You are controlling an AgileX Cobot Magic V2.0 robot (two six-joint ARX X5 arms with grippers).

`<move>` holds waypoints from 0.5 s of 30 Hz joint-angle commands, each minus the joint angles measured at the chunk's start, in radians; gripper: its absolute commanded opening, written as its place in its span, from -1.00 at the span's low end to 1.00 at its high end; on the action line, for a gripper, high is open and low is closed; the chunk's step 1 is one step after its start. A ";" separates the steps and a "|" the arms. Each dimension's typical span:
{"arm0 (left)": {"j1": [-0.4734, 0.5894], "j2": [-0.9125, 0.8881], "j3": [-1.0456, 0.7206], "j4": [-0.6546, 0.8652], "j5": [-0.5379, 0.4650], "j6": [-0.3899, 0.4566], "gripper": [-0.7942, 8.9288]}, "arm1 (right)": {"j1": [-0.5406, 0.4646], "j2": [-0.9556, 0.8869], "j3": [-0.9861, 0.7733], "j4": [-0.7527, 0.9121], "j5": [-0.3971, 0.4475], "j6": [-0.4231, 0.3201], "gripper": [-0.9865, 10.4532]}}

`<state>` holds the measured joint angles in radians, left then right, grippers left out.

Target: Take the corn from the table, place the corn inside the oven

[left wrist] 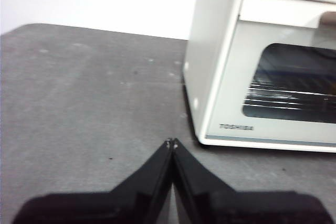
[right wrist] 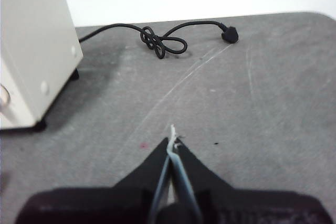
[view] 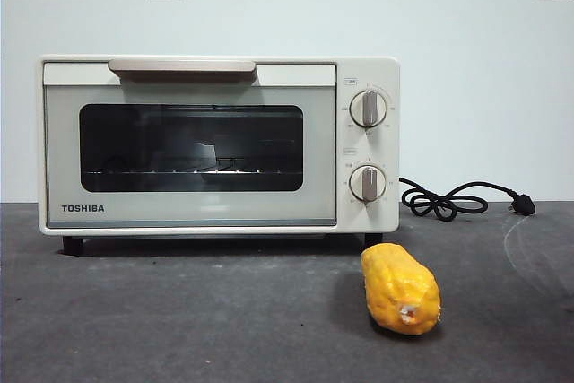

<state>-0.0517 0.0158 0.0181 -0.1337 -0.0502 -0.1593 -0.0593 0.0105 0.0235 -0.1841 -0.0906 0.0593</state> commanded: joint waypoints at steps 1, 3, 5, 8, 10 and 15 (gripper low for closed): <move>-0.002 0.000 -0.007 0.002 0.015 -0.056 -0.84 | 0.000 -0.001 -0.009 0.006 -0.008 0.235 -0.83; -0.002 0.000 -0.007 -0.014 0.086 -0.091 -0.84 | 0.000 0.000 -0.009 0.005 -0.018 0.329 -0.83; -0.002 0.004 -0.006 -0.036 0.183 -0.120 -0.85 | 0.000 0.006 -0.009 0.006 -0.051 0.368 -0.83; -0.005 0.031 -0.002 -0.032 0.377 -0.167 -0.85 | 0.000 0.019 -0.009 0.014 -0.132 0.367 -0.83; -0.005 0.053 0.002 -0.034 0.449 -0.188 -0.85 | 0.000 0.019 -0.008 0.017 -0.130 0.368 -0.83; -0.006 0.109 0.044 -0.037 0.507 -0.261 -0.85 | 0.000 0.019 -0.003 0.093 -0.161 0.426 -0.83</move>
<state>-0.0547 0.1223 0.0441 -0.1802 0.4496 -0.3809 -0.0593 0.0299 0.0238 -0.1093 -0.2428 0.4446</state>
